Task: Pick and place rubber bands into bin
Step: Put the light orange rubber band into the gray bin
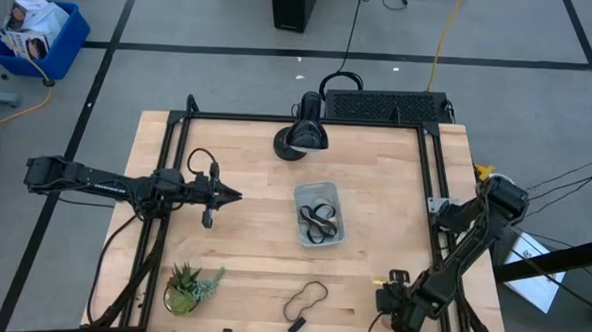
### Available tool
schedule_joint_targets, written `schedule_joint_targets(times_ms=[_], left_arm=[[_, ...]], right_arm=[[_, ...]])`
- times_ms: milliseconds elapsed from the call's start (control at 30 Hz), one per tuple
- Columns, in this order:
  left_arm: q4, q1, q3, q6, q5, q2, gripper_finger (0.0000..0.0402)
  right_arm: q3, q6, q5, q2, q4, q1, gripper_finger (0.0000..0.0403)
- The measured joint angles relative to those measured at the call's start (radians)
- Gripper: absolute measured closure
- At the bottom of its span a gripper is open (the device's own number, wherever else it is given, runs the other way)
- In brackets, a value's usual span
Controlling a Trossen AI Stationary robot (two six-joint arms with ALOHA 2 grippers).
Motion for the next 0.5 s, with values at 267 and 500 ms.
schedule_joint_targets(times_ms=[267, 500], left_arm=[[-0.02, 0.0, 0.0, 0.011, 0.0, 0.0, 0.0355], [-0.02, 0.0, 0.0, 0.01, 0.0, 0.0, 0.0355]], right_arm=[[0.005, -0.007, -0.042, 0.056, 0.014, 0.008, 0.0236], [0.002, -0.021, 0.006, 0.074, 0.016, 0.007, 0.0328]])
